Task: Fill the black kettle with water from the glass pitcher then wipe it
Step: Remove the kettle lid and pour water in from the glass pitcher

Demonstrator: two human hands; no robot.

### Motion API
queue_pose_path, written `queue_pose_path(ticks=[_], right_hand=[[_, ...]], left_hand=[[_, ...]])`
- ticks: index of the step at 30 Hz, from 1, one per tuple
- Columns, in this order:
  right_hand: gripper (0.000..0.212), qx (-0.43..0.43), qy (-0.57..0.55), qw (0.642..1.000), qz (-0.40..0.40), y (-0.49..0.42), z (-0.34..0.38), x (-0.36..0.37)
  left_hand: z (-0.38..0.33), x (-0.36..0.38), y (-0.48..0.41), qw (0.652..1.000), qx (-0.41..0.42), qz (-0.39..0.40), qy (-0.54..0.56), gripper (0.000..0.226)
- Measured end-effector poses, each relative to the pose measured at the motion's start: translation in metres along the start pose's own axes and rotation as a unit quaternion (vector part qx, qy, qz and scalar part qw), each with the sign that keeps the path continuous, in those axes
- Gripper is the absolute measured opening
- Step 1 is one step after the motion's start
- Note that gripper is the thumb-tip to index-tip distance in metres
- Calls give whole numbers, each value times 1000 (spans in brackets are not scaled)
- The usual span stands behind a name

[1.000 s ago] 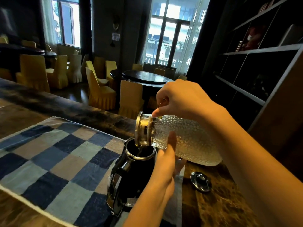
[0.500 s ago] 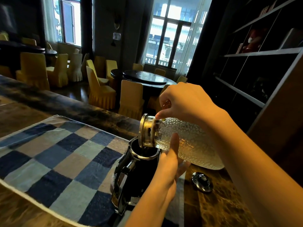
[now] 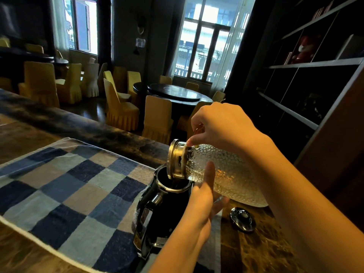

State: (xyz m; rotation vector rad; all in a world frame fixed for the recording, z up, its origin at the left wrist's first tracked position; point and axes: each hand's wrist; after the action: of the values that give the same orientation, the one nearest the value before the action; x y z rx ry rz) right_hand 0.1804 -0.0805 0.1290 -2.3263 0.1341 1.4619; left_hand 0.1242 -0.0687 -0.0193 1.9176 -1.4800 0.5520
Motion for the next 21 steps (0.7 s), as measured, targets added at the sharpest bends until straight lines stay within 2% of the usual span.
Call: queue_pose_path(ticks=[2,6,9,12,21], right_hand=[[38,2,-3,1000,-1,1,0,0],[37,8,-13,1000,2,2,1,5],[36,8,-13,1000,5,3,0,7],[36,6,-15,1000,1,3,0,7],[37,7,-14,1000,-19,5,-1,6]], left_hand=[[0,0,0,1000,-5,-6,0,71],[1,-1,0,1000,-5,0,7,64],[2,0,1,1000,-12,-12,6,89],[2,0,1,1000,-9,-13,5,93],[0,-2,1,1000,-1,2,-20,35]])
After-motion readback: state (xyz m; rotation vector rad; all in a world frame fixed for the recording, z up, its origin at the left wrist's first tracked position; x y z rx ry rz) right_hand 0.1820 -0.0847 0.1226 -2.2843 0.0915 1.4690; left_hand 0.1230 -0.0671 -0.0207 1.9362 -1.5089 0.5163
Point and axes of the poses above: each hand's wrist, its own y-axis away from the middle knuckle, its own x-axis out of the palm, z = x × y, and after that the axes turned 9 degrees about -x, right-handed
